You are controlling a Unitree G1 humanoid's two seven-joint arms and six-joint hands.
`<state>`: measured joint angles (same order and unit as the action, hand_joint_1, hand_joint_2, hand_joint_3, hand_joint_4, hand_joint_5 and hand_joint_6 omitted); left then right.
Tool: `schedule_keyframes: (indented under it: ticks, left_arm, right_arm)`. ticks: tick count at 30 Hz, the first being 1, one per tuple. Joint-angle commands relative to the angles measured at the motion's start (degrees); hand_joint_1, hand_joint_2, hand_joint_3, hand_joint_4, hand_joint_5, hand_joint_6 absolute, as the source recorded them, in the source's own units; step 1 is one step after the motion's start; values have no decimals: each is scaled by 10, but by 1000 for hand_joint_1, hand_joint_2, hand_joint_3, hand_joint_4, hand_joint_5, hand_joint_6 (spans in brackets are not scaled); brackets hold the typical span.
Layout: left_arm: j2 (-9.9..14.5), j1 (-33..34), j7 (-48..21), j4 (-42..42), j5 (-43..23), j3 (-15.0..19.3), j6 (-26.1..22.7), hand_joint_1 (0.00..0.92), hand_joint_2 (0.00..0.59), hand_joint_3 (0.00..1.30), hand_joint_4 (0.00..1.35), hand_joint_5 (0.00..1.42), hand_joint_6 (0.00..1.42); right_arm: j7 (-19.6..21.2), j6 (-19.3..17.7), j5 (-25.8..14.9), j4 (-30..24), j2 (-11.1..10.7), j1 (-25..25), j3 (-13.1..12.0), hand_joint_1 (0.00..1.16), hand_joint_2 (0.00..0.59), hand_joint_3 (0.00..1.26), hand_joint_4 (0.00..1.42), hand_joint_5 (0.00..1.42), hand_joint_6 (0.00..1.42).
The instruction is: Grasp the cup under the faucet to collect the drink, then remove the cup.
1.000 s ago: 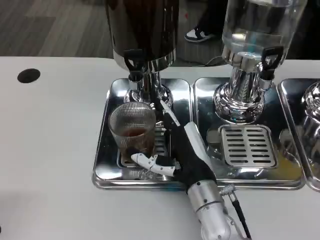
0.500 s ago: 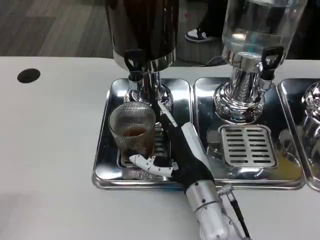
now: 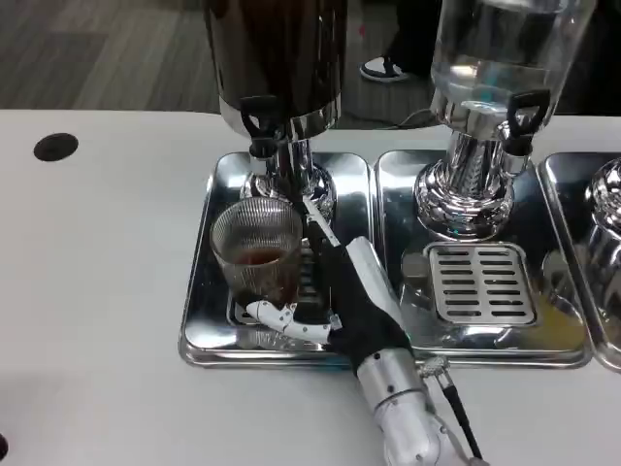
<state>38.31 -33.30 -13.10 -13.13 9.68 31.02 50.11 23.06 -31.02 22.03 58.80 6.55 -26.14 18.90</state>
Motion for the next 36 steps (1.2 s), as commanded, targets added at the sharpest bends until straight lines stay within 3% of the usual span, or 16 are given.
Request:
schedule_keyframes:
  ticks: [1, 14, 36]
  left_arm:
    - [-3, -3, 8, -6, -2, 0, 3, 0, 13, 0, 0, 0, 0]
    - [-3, -5, 9, -18, -6, 2, 9, 0, 14, 0, 0, 0, 0]
    - [-5, 0, 10, -21, -2, -4, 10, 0, 14, 0, 0, 0, 0]
  right_arm:
    - [6, 14, -6, -9, 56, -29, -1, 906, 177, 34, 73, 88, 104]
    - [13, 27, -5, -10, 64, -32, 7, 901, 185, 76, 125, 146, 137]
    - [20, 27, -10, -44, 50, -4, 9, 898, 194, 268, 284, 289, 197]
